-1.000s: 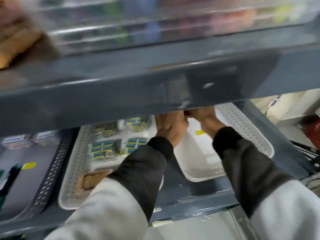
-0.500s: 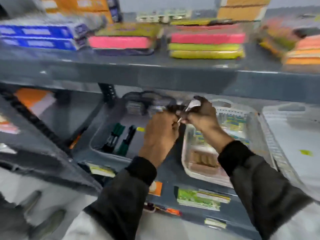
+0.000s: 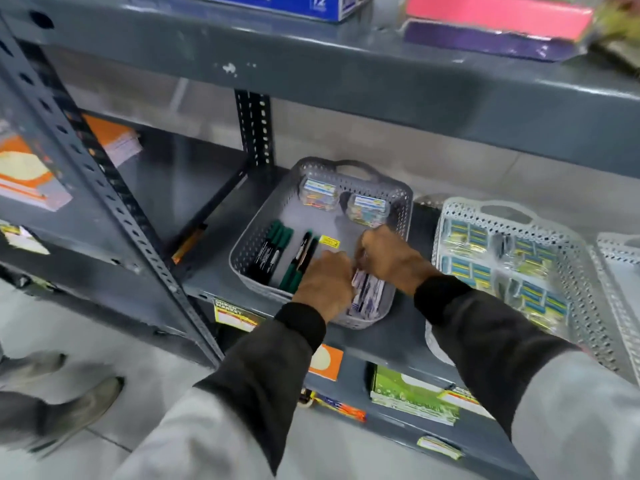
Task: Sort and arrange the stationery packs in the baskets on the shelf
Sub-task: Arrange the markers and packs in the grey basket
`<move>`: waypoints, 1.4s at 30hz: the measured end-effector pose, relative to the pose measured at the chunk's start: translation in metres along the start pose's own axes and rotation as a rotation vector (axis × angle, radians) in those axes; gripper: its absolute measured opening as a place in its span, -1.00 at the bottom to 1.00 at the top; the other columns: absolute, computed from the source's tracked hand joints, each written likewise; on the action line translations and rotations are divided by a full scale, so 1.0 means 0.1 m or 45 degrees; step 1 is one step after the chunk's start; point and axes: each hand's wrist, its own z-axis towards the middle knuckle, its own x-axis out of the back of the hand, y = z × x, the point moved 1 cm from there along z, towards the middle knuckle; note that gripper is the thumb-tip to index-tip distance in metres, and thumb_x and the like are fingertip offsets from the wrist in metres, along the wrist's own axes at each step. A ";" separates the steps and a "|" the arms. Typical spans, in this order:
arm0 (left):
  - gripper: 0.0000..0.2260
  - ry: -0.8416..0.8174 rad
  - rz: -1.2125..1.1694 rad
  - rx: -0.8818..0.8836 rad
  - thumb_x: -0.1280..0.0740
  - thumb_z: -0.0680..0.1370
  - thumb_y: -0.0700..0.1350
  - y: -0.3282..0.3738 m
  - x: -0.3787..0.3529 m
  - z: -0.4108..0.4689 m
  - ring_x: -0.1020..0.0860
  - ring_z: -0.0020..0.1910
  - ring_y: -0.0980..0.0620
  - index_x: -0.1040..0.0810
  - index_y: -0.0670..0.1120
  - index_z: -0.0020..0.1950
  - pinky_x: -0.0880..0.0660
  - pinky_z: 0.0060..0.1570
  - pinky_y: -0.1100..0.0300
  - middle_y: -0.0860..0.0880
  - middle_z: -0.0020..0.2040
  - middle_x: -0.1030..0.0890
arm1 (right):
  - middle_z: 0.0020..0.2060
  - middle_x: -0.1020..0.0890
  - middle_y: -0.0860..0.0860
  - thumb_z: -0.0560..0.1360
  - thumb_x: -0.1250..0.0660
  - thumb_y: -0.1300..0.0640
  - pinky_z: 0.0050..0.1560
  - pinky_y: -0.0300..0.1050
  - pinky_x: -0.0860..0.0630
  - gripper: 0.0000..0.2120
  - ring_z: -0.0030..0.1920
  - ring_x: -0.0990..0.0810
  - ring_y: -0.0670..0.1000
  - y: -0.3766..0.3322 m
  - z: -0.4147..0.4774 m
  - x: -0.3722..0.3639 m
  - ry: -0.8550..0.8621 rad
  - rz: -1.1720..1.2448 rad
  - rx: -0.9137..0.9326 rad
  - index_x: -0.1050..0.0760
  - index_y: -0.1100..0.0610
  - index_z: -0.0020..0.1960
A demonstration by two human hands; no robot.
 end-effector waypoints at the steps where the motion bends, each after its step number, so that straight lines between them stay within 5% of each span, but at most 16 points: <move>1: -0.79 -0.019 -0.002 0.035 -0.43 0.49 -0.18 -0.02 0.01 0.02 -0.55 0.17 -0.20 -0.55 -0.18 0.09 -0.50 0.13 0.01 -0.20 0.14 -0.57 | -0.17 -0.73 0.09 0.38 -0.38 0.20 -0.04 0.00 -0.64 -0.90 -0.16 -0.69 0.11 0.01 0.02 0.03 -0.025 0.004 0.029 -0.66 0.14 -0.15; 5: -0.72 -0.054 0.054 0.028 -0.36 0.53 -0.25 -0.04 -0.04 0.06 -0.56 0.13 -0.23 -0.50 -0.18 0.23 -0.51 0.06 0.01 -0.23 0.14 -0.57 | 0.03 -0.70 -0.02 0.45 -0.30 0.36 0.07 -0.12 -0.57 -0.70 0.01 -0.65 -0.01 0.02 0.04 0.11 -0.146 -0.037 0.208 -0.66 0.04 0.02; 7: -0.68 -0.106 0.061 0.027 -0.33 0.54 -0.22 -0.01 -0.09 0.10 -0.56 0.12 -0.25 -0.45 -0.15 0.29 -0.49 0.02 0.02 -0.23 0.15 -0.55 | 0.08 -0.67 0.00 0.44 -0.23 0.33 0.11 -0.02 -0.57 -0.64 0.09 -0.62 0.06 0.03 0.02 0.10 -0.238 -0.147 0.287 -0.63 -0.01 0.07; 13: -0.89 -0.221 -0.021 0.034 -0.34 0.53 -0.15 0.13 -0.15 0.13 -0.56 0.15 -0.27 -0.48 -0.11 0.02 -0.51 0.09 -0.01 -0.24 0.14 -0.58 | 0.05 -0.65 0.08 0.39 -0.22 0.28 0.22 0.08 -0.46 -0.70 0.13 -0.58 0.18 0.08 -0.04 0.13 -0.331 -0.320 0.306 -0.63 0.03 -0.02; 17: -0.73 -0.254 0.030 0.017 -0.30 0.58 -0.05 0.10 -0.12 0.10 -0.56 0.19 -0.24 -0.54 -0.23 0.13 -0.46 0.04 0.06 -0.24 0.17 -0.58 | 0.11 -0.64 0.04 0.36 -0.20 0.20 0.27 0.12 -0.43 -0.64 0.19 -0.53 0.20 0.13 -0.01 0.06 -0.351 -0.289 0.246 -0.62 -0.05 0.03; 21: -0.75 -0.158 0.194 -0.017 -0.21 0.60 -0.06 -0.02 0.10 0.07 -0.58 0.14 -0.24 -0.55 -0.14 0.18 -0.50 0.06 0.00 -0.20 0.17 -0.58 | 0.08 -0.68 0.08 0.45 -0.24 0.19 0.20 -0.07 -0.54 -0.72 0.09 -0.63 0.08 -0.08 0.04 0.07 -0.173 0.162 0.160 -0.65 0.07 0.08; 23: -0.76 -0.023 0.266 0.003 -0.21 0.54 -0.07 -0.15 0.28 0.11 -0.61 0.09 -0.24 -0.59 -0.13 0.07 -0.55 0.05 -0.03 -0.20 0.09 -0.61 | -0.07 -0.71 0.14 0.43 -0.32 0.26 0.07 -0.06 -0.61 -0.81 -0.06 -0.67 0.07 -0.23 0.12 0.05 -0.059 0.319 0.078 -0.68 0.14 -0.05; 26: -0.76 0.149 0.248 0.119 -0.35 0.46 -0.08 -0.32 0.54 0.18 -0.61 0.08 -0.32 -0.59 -0.20 0.04 -0.58 0.04 -0.09 -0.27 0.07 -0.62 | -0.19 -0.69 0.21 0.37 -0.39 0.24 -0.13 0.02 -0.63 -0.90 -0.19 -0.66 0.15 -0.38 0.29 -0.08 0.007 0.417 -0.087 -0.65 0.27 -0.17; 28: -0.65 0.082 0.250 0.197 -0.48 0.40 -0.03 -0.38 0.61 0.21 -0.60 0.10 -0.30 -0.56 -0.22 0.06 -0.57 0.05 -0.06 -0.26 0.10 -0.61 | -0.13 -0.66 0.21 0.34 -0.40 0.27 -0.20 -0.08 -0.58 -0.86 -0.17 -0.63 0.13 -0.43 0.39 -0.18 -0.053 0.588 -0.270 -0.60 0.31 -0.14; 33: -0.58 -0.014 0.300 0.216 -0.50 0.42 -0.06 -0.49 0.52 0.30 -0.56 0.22 -0.28 -0.53 -0.21 0.19 -0.55 0.16 -0.10 -0.24 0.20 -0.57 | 0.05 -0.61 0.22 0.34 -0.42 0.32 -0.03 0.12 -0.67 -0.69 0.02 -0.65 0.20 -0.59 0.58 -0.32 -0.076 0.949 -0.556 -0.52 0.30 0.07; 42: -0.70 0.036 0.334 0.246 -0.39 0.50 -0.11 -0.74 0.63 0.32 -0.58 0.21 -0.28 -0.56 -0.21 0.19 -0.55 0.17 -0.09 -0.26 0.20 -0.58 | -0.01 -0.58 0.21 0.38 -0.34 0.38 -0.03 0.11 -0.67 -0.73 0.01 -0.63 0.19 -0.96 0.62 -0.33 -0.116 1.071 -0.523 -0.47 0.29 0.08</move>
